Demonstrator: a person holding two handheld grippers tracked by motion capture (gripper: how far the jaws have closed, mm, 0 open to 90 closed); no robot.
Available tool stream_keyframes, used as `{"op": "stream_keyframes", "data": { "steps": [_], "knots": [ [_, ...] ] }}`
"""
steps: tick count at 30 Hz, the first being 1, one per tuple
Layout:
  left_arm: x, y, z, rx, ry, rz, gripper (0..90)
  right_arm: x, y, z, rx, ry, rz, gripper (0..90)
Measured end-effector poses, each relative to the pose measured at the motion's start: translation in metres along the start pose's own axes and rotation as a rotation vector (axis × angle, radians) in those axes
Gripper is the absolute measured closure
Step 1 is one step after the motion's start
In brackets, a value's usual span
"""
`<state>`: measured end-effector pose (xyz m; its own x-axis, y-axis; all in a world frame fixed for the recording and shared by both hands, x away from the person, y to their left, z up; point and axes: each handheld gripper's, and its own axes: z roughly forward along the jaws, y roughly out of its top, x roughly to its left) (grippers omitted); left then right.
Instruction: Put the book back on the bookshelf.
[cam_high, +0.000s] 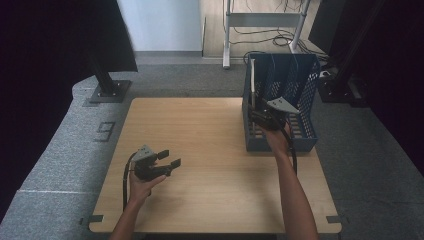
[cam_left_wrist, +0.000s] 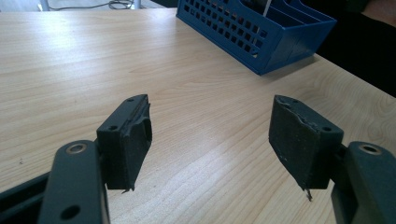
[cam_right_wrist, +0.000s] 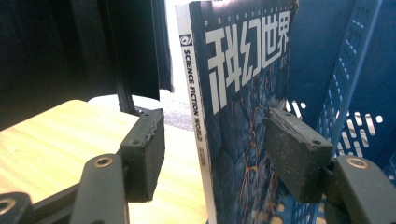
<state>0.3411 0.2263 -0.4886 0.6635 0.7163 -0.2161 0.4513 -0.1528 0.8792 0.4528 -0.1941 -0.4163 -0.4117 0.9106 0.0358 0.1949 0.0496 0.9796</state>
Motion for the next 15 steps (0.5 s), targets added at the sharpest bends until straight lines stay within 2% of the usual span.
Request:
{"op": "stream_keyframes", "data": {
  "steps": [5, 8, 15],
  "knots": [
    [-0.001, -0.001, 0.001, 0.005, 0.0, 0.001, 30.0, 0.001, 0.002, -0.009, 0.016, 0.017, 0.015, 37.8],
    [-0.002, -0.001, 0.001, 0.004, 0.001, 0.002, 29.9, 0.002, 0.002, -0.015, 0.007, 0.028, 0.018, 38.0],
    [-0.001, -0.001, 0.0, 0.006, 0.007, 0.003, 30.0, 0.003, -0.008, -0.031, -0.001, 0.046, 0.021, 38.6]
  ]
}}
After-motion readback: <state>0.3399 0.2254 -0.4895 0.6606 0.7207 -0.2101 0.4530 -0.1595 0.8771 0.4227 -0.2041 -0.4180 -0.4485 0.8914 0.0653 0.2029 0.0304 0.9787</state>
